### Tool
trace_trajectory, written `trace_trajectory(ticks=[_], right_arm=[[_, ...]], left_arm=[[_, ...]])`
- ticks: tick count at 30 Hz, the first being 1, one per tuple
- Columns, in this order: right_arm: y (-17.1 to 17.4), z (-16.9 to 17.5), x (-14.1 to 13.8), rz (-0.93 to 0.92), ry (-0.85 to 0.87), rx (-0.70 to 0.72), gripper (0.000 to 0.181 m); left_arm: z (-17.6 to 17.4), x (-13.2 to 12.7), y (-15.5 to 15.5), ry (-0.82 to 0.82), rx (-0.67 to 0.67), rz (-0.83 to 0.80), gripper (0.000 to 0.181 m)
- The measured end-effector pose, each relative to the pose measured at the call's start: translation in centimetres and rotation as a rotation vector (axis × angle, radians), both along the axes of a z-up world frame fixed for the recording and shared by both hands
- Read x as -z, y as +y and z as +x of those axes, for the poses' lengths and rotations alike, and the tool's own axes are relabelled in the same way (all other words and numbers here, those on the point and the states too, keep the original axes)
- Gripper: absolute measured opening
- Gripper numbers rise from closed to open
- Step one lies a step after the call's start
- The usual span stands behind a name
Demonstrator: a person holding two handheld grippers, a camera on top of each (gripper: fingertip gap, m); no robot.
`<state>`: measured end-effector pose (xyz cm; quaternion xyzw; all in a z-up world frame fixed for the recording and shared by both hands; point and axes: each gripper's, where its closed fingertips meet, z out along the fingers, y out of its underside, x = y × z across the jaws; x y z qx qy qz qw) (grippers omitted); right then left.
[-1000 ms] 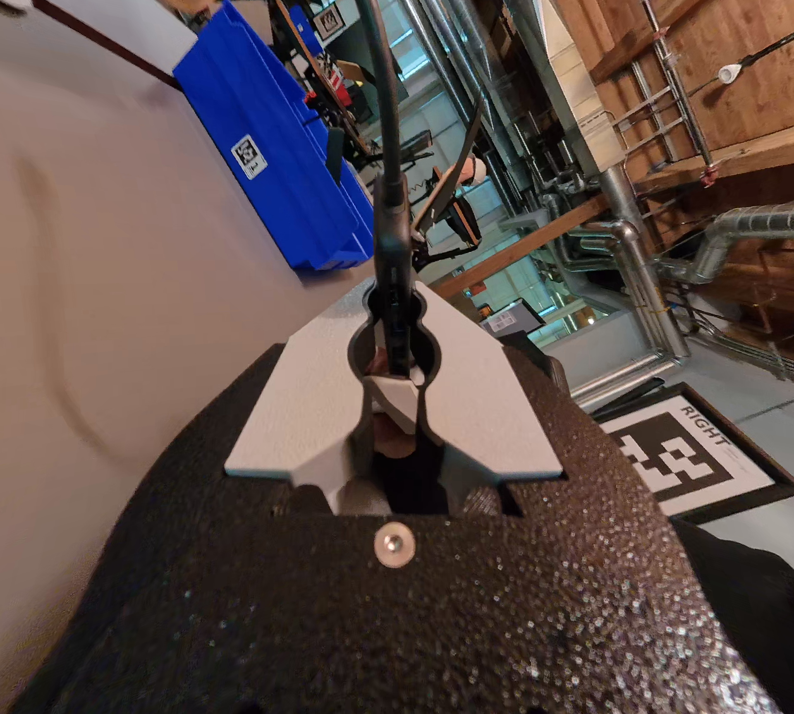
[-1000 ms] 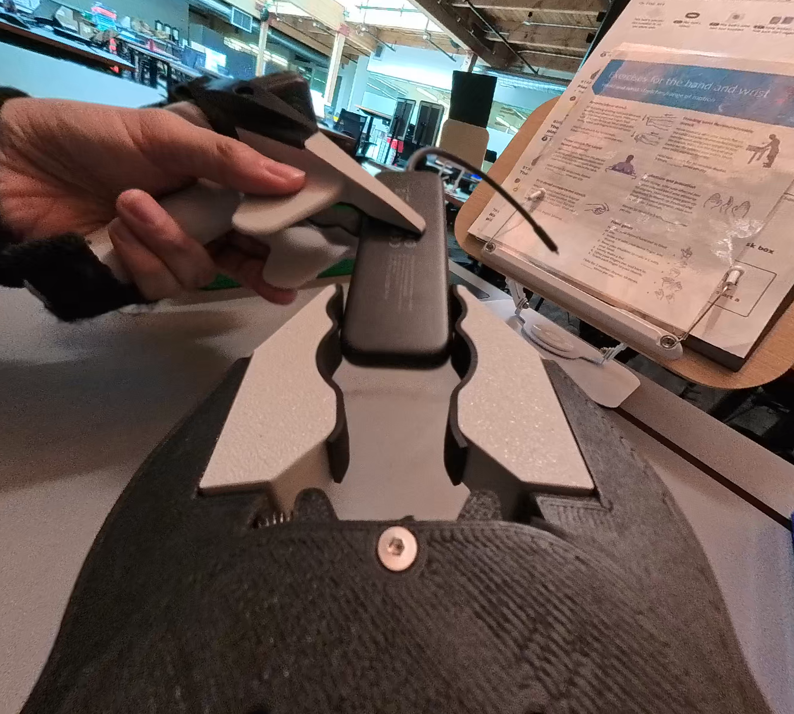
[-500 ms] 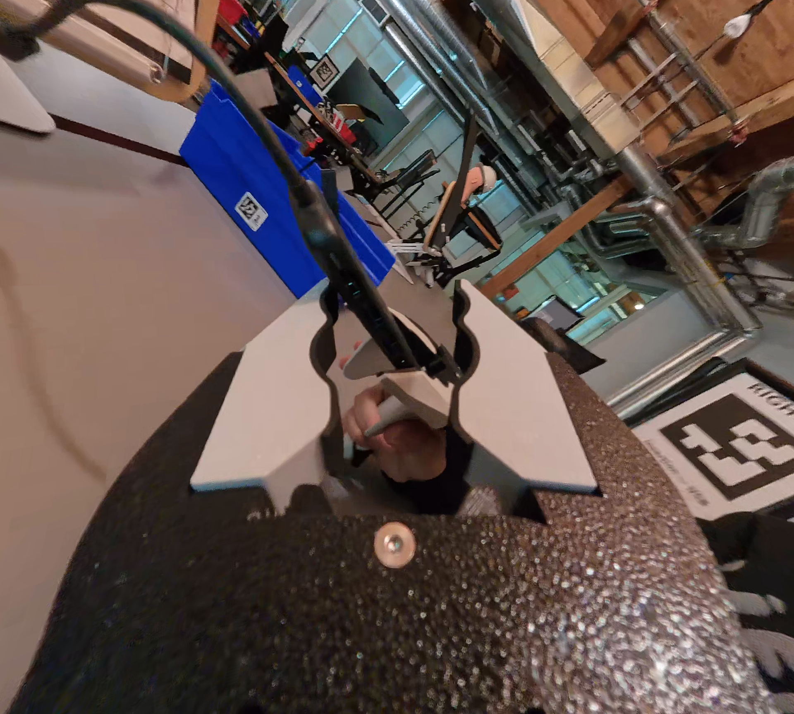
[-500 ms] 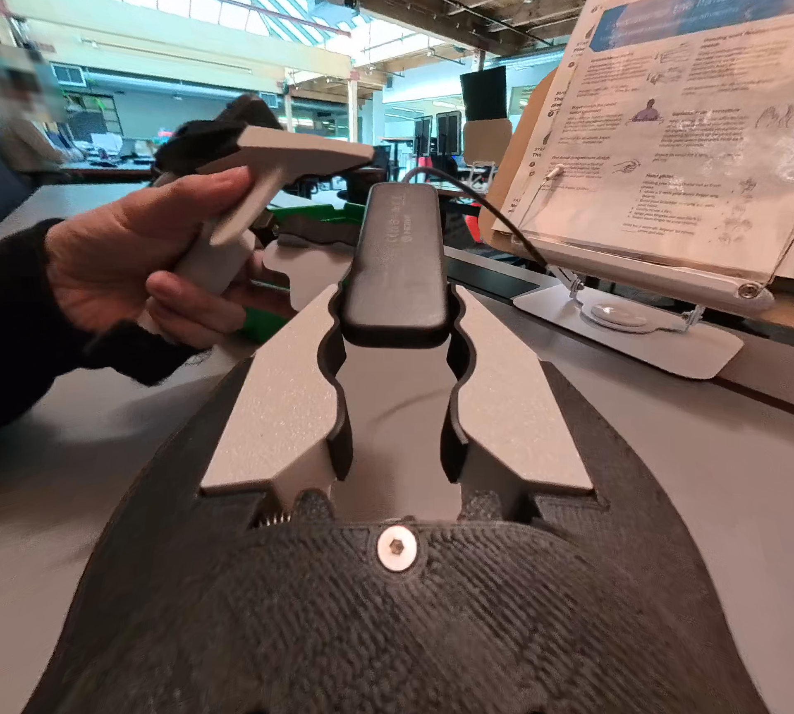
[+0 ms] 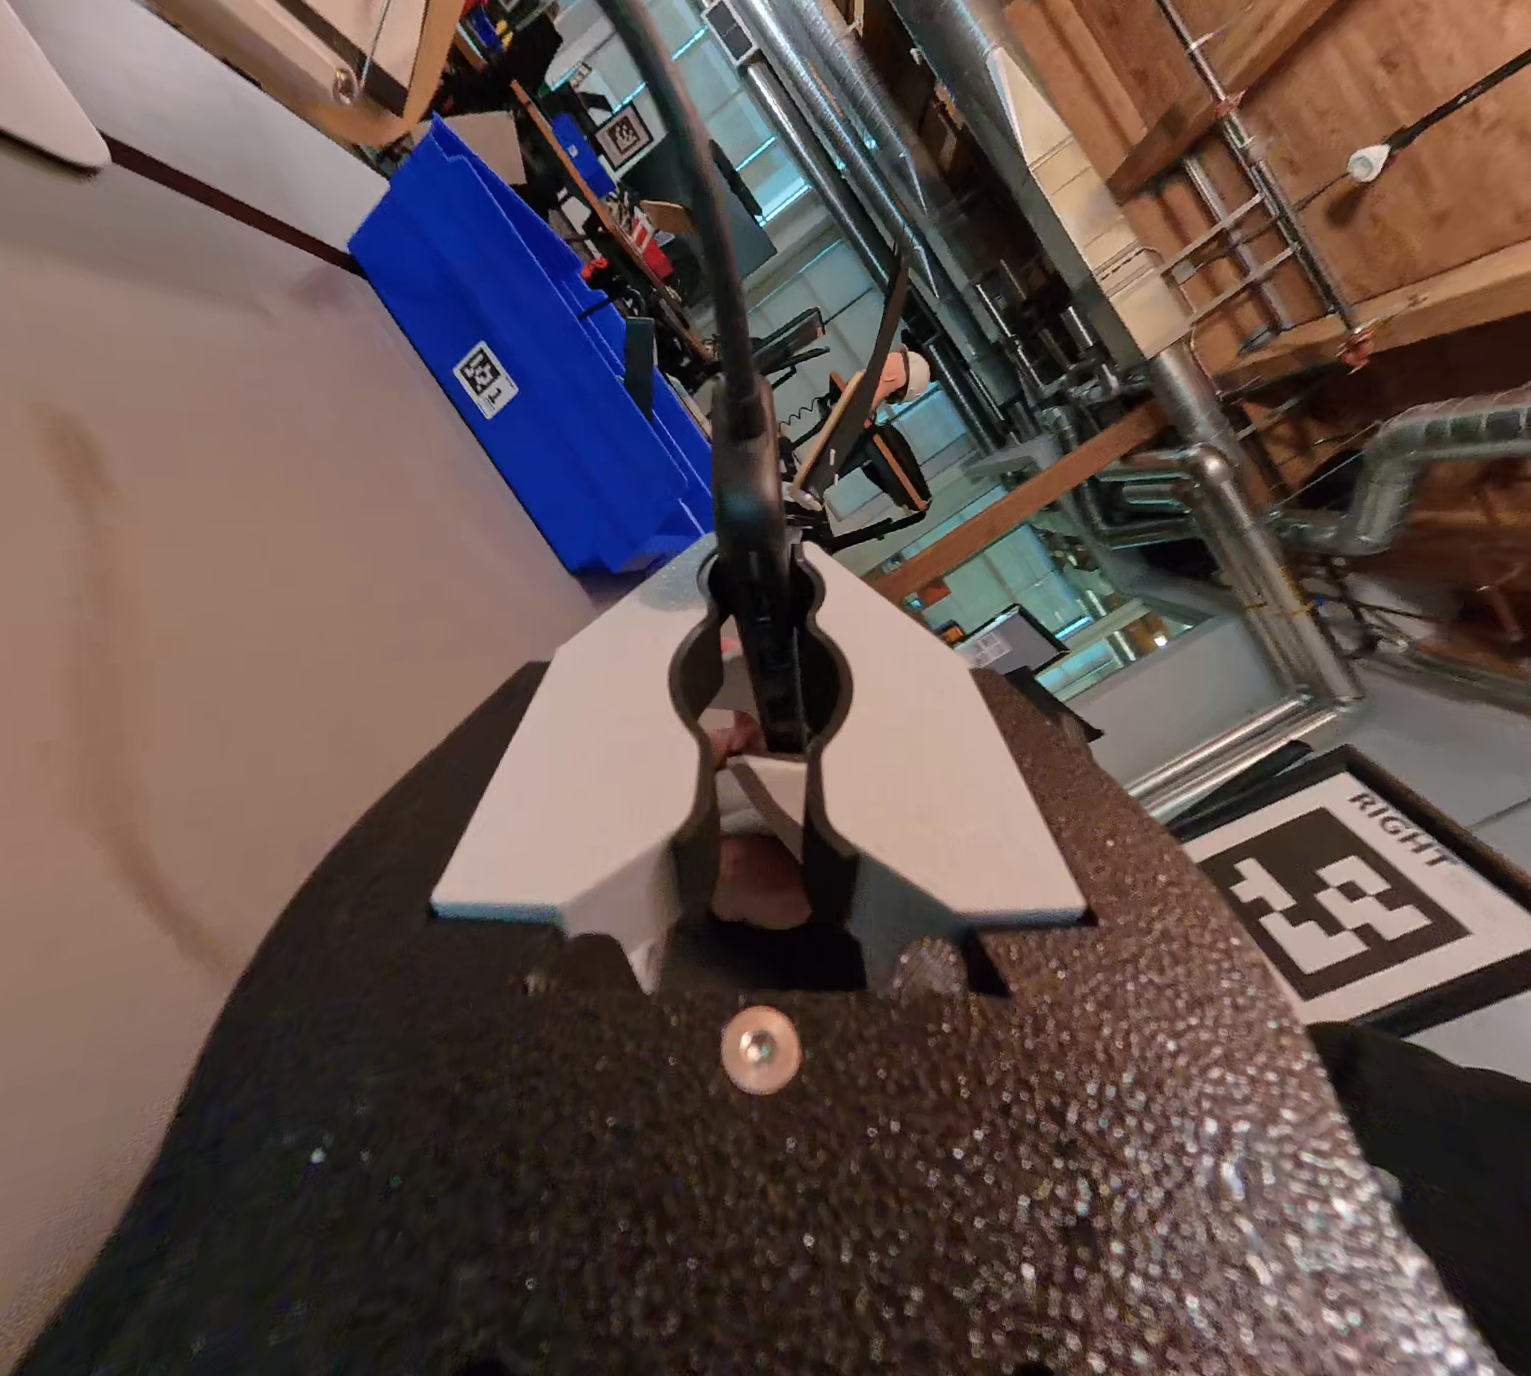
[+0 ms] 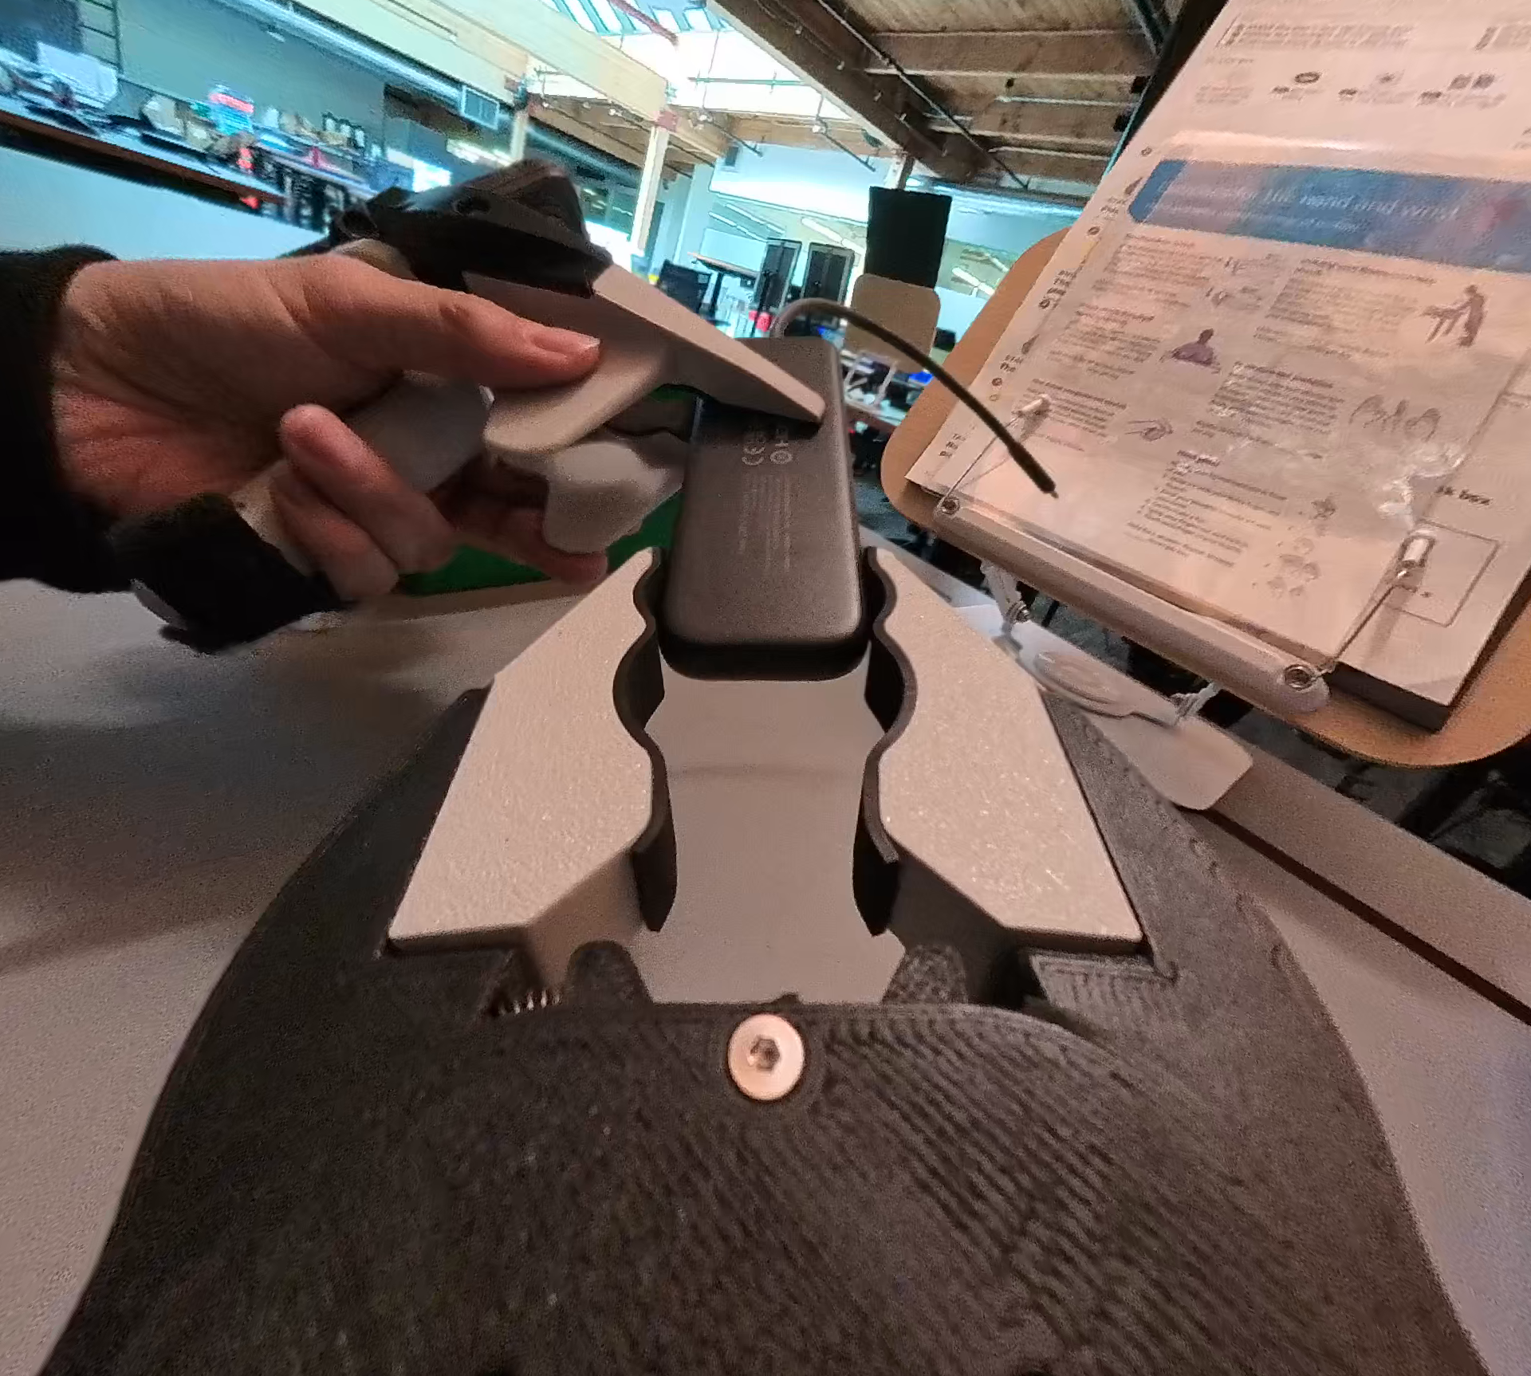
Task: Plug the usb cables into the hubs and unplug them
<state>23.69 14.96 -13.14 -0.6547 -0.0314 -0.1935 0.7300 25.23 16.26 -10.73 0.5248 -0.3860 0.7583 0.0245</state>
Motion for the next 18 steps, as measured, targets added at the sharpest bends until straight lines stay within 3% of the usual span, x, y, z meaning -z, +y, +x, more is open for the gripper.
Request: trace_trajectory(ticks=[13, 18], right_arm=[[0.0, -0.1, -1.2, 0.062, -0.036, 0.011, 0.045], [0.1, -0.3, -2.0, 0.069, 0.034, 0.026, 0.046]], left_arm=[[0.0, -0.2, 0.1, 0.062, 0.033, -0.13, 0.009], [0.1, -0.9, 0.3, -0.003, -0.017, -0.035, 0.015]])
